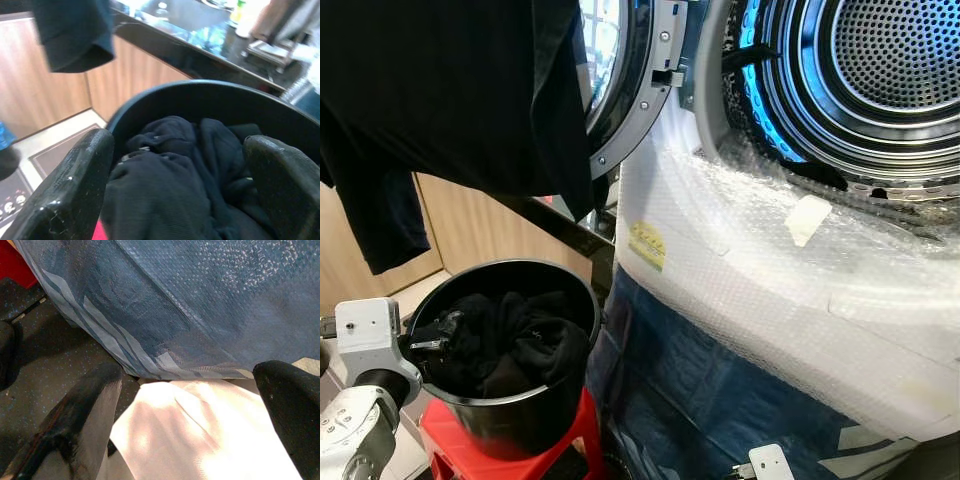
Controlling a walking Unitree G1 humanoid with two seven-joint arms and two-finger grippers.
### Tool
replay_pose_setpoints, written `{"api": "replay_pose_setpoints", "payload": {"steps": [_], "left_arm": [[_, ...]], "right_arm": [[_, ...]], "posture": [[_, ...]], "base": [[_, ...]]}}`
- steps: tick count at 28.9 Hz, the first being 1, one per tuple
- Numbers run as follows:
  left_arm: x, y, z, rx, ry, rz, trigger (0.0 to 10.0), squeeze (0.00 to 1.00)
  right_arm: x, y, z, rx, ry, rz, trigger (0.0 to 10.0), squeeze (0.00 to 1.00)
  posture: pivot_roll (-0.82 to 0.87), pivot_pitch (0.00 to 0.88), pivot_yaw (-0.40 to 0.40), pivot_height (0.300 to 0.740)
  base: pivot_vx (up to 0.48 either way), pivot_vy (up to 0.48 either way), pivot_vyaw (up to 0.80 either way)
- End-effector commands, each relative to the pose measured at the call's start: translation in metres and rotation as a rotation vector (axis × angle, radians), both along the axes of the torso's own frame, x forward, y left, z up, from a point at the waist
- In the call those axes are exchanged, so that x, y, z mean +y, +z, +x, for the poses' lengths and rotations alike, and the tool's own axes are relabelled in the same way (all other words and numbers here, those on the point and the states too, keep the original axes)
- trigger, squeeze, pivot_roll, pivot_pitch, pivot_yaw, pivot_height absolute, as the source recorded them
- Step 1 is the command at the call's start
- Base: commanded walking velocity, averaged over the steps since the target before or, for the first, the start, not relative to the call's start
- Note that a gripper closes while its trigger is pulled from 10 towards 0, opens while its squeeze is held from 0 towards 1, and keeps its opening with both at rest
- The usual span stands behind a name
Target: Clothes washing
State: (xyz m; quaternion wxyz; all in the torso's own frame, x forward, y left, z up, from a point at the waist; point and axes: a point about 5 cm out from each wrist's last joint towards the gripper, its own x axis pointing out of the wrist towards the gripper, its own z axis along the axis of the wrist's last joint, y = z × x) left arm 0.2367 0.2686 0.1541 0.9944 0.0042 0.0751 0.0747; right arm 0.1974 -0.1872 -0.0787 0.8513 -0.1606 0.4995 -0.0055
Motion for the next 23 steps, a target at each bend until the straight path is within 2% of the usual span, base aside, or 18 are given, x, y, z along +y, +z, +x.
{"api": "replay_pose_setpoints", "payload": {"steps": [1, 15, 23], "left_arm": [[-0.003, -0.008, 0.001, 0.054, -0.035, 0.002, 10.0, 1.00], [-0.001, -0.016, -0.001, 0.095, -0.014, 0.004, 10.0, 1.00], [0.001, -0.018, 0.003, 0.095, 0.007, -0.013, 10.0, 1.00]], "right_arm": [[-0.002, 0.000, -0.001, 0.000, -0.005, -0.007, 10.0, 0.00], [-0.001, 0.000, -0.001, 0.006, 0.009, -0.009, 10.0, 0.00], [-0.002, -0.001, -0.003, 0.011, 0.013, -0.016, 10.0, 0.00]], "posture": [[0.40, 0.000, -0.085, 0.740], [0.40, 0.000, -0.086, 0.740], [0.39, 0.000, -0.084, 0.740]], "base": [[0.000, 0.000, 0.00], [0.000, 0.000, 0.00], [0.000, 0.000, 0.00]]}}
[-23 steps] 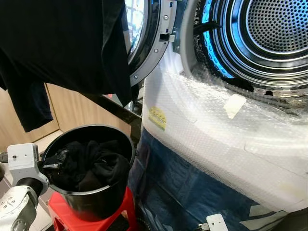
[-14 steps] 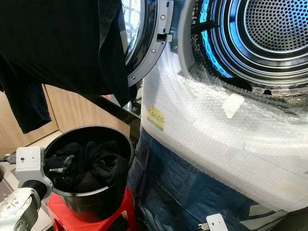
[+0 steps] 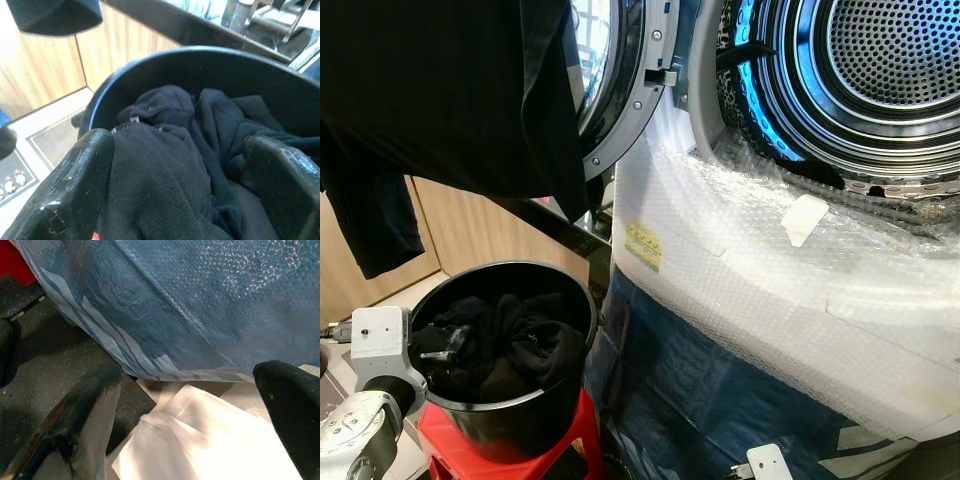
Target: Clothes washing
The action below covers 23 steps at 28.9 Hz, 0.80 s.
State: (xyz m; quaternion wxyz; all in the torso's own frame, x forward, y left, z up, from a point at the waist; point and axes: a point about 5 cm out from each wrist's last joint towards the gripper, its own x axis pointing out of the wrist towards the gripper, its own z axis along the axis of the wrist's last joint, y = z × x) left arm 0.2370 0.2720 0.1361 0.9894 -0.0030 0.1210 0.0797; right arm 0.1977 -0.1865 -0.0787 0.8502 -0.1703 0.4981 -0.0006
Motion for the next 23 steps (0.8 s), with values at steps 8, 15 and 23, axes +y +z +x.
{"api": "replay_pose_setpoints", "payload": {"steps": [8, 15, 23], "left_arm": [[-0.0062, 0.0004, 0.0112, -0.005, -0.014, -0.001, 10.0, 1.00], [-0.0054, 0.0000, 0.0118, -0.001, -0.003, -0.005, 10.0, 1.00], [-0.0042, -0.0020, 0.0112, 0.004, 0.013, -0.007, 10.0, 1.00]], "right_arm": [[-0.0055, -0.0011, -0.0035, 0.007, -0.034, 0.001, 10.0, 0.00], [-0.0072, -0.0015, -0.0047, 0.010, -0.042, -0.001, 10.0, 0.00], [-0.0072, -0.0012, -0.0040, 0.009, -0.037, -0.002, 10.0, 0.00]], "posture": [[0.38, 0.000, -0.079, 0.740], [0.38, 0.000, -0.080, 0.740], [0.38, 0.000, -0.081, 0.740]], "base": [[0.000, 0.000, 0.00], [0.000, 0.000, 0.00], [0.000, 0.000, 0.00]]}}
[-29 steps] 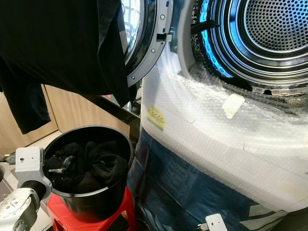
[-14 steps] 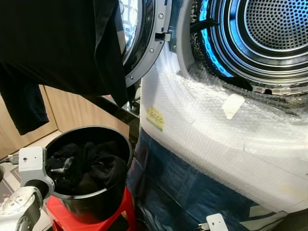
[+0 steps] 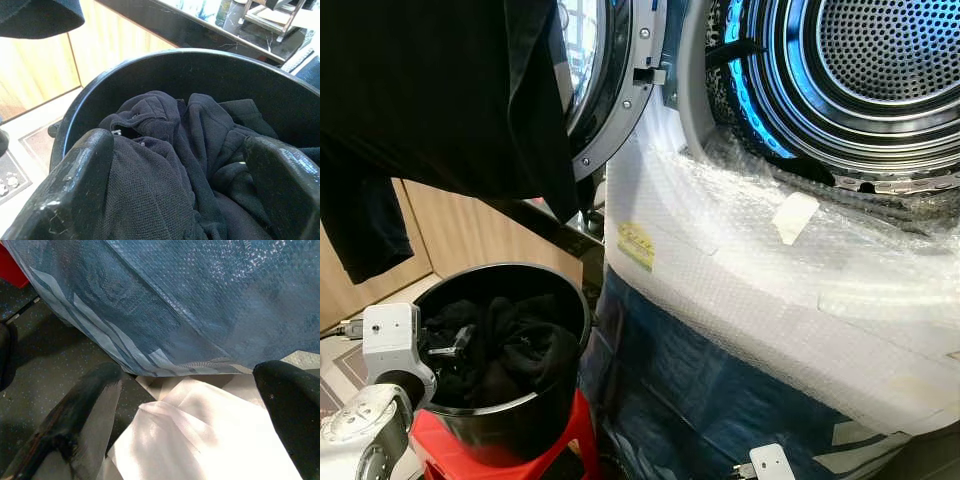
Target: Clothes washing
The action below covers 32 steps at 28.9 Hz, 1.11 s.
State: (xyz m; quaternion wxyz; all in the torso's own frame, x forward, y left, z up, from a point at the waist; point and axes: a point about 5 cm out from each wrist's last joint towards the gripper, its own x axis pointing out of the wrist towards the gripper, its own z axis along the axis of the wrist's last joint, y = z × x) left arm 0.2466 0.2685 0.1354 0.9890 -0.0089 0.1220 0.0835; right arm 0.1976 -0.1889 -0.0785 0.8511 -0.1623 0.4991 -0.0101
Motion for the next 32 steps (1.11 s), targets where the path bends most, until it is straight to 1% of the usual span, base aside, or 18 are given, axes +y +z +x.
{"api": "replay_pose_setpoints", "payload": {"steps": [1, 3, 4, 16, 20, 23, 24, 25, 26, 32], "left_arm": [[-0.001, -0.001, 0.002, 0.002, 0.005, 0.004, 10.0, 1.00], [-0.001, -0.001, 0.003, 0.004, 0.006, 0.005, 10.0, 1.00], [-0.001, -0.002, 0.003, 0.006, 0.009, 0.013, 10.0, 0.00], [0.001, -0.005, 0.001, 0.020, 0.039, -0.007, 10.0, 0.00], [0.007, -0.008, -0.003, 0.050, 0.103, 0.004, 10.0, 0.00], [0.015, -0.007, -0.006, 0.050, 0.153, 0.016, 10.0, 0.00], [0.021, -0.006, -0.006, 0.048, 0.183, 0.039, 10.0, 0.00], [0.021, -0.006, -0.006, 0.048, 0.183, 0.039, 10.0, 0.00], [0.024, -0.005, -0.006, 0.044, 0.197, 0.047, 10.0, 0.00], [0.025, -0.004, -0.006, 0.041, 0.207, 0.045, 10.0, 0.00]], "right_arm": [[-0.005, -0.001, -0.004, 0.011, -0.012, -0.006, 10.0, 0.00], [-0.004, -0.001, -0.003, 0.010, -0.010, -0.006, 10.0, 0.00], [-0.004, -0.001, -0.002, 0.008, -0.012, -0.006, 10.0, 0.00], [-0.002, -0.001, -0.003, 0.012, 0.000, -0.006, 10.0, 0.00], [-0.003, -0.002, -0.005, 0.015, 0.002, -0.010, 10.0, 0.00], [-0.003, -0.003, -0.006, 0.017, 0.004, -0.010, 10.0, 0.00], [-0.002, -0.003, -0.006, 0.018, 0.006, -0.010, 10.0, 0.00], [-0.002, -0.003, -0.006, 0.018, 0.006, -0.010, 10.0, 0.00], [-0.002, -0.003, -0.006, 0.019, 0.008, -0.009, 10.0, 0.00], [-0.002, -0.003, -0.006, 0.019, 0.007, -0.009, 10.0, 0.00]], "posture": [[0.38, 0.000, -0.081, 0.740], [0.38, 0.000, -0.081, 0.740], [0.38, 0.000, -0.081, 0.740], [0.38, 0.000, -0.076, 0.740], [0.38, 0.000, -0.072, 0.740], [0.39, 0.000, -0.070, 0.740], [0.39, 0.000, -0.067, 0.740], [0.39, 0.000, -0.067, 0.740], [0.39, 0.000, -0.064, 0.740], [0.39, 0.000, -0.064, 0.740]], "base": [[0.000, 0.000, 0.00], [0.000, 0.000, 0.00], [0.000, 0.000, 0.00], [0.000, 0.000, 0.00], [0.000, 0.000, 0.00], [0.000, 0.000, 0.00], [0.000, 0.000, 0.00], [0.000, 0.000, 0.00], [0.000, 0.000, 0.00], [0.000, 0.000, 0.00]]}}
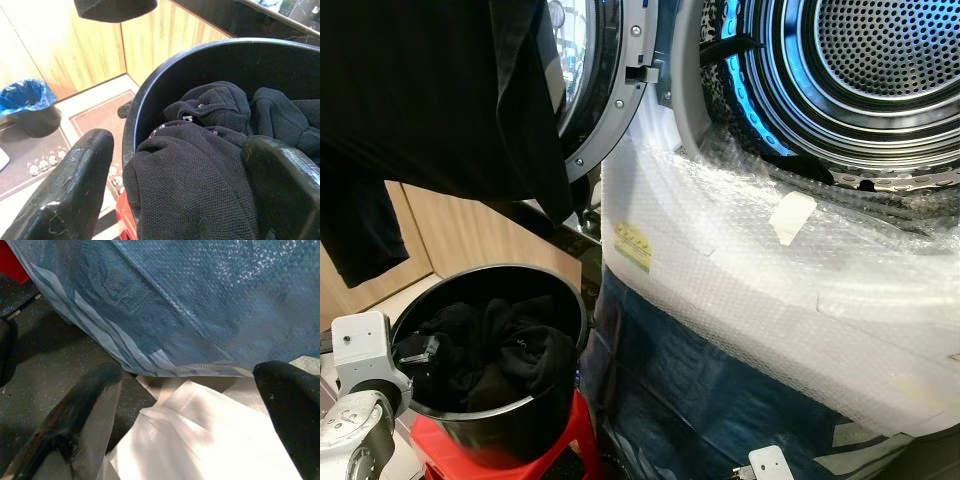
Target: Clothes washing
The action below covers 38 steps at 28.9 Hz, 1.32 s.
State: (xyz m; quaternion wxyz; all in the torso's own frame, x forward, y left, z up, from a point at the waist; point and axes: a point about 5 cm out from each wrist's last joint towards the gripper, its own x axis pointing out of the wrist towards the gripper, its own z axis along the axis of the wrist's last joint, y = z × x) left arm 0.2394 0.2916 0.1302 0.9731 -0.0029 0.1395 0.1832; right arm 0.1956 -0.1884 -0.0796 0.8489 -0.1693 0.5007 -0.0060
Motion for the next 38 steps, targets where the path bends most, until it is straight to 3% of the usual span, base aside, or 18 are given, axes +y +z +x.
{"api": "replay_pose_setpoints", "payload": {"steps": [1, 8, 17, 33, 38], "left_arm": [[0.002, 0.001, 0.002, 0.001, 0.009, 0.012, 10.0, 0.00], [-0.006, -0.005, 0.009, 0.005, -0.021, -0.037, 10.0, 0.00], [-0.012, -0.013, 0.016, 0.033, -0.050, -0.061, 10.0, 0.00], [-0.019, -0.021, 0.017, 0.076, -0.081, -0.066, 10.0, 0.00], [-0.027, -0.026, 0.017, 0.109, -0.136, -0.077, 10.0, 0.00]], "right_arm": [[-0.002, -0.002, -0.004, 0.012, -0.006, -0.001, 10.0, 0.00], [0.005, 0.001, 0.004, -0.024, 0.003, 0.033, 10.0, 0.00], [0.002, 0.002, 0.005, -0.021, 0.000, 0.023, 10.0, 0.00], [0.001, 0.000, 0.001, 0.004, 0.018, 0.024, 10.0, 0.00], [0.002, 0.003, 0.006, -0.011, 0.016, 0.025, 10.0, 0.00]], "posture": [[0.39, 0.000, -0.064, 0.740], [0.39, 0.000, -0.057, 0.740], [0.39, 0.000, -0.051, 0.740], [0.40, 0.000, -0.072, 0.740], [0.39, 0.000, -0.070, 0.740]], "base": [[0.000, 0.000, 0.00], [0.000, 0.000, 0.00], [0.000, 0.000, 0.00], [0.000, 0.000, 0.00], [0.000, 0.000, 0.00]]}}
